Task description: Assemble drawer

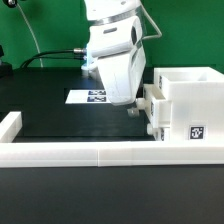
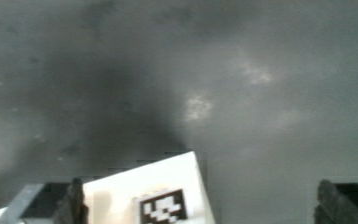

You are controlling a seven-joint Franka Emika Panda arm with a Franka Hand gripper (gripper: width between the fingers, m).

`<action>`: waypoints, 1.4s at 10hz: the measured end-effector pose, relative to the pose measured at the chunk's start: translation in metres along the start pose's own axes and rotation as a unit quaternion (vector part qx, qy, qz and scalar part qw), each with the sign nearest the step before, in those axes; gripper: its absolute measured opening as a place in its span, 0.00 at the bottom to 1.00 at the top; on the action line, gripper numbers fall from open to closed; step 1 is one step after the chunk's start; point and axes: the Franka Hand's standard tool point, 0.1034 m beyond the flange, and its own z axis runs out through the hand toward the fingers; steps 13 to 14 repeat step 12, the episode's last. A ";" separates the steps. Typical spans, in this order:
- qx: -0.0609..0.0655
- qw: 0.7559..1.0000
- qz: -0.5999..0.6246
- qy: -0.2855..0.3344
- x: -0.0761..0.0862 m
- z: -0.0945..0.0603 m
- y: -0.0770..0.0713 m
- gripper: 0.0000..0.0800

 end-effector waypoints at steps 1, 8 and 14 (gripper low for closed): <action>-0.001 1.000 0.004 -0.001 -0.001 0.003 -0.004 0.81; 0.003 1.000 0.024 -0.002 0.020 0.011 -0.008 0.81; 0.004 1.000 0.028 -0.003 0.015 0.012 -0.008 0.81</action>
Offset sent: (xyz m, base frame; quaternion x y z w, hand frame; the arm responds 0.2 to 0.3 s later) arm 0.0055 0.0244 -0.0024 -0.0105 -0.0013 0.0079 0.9999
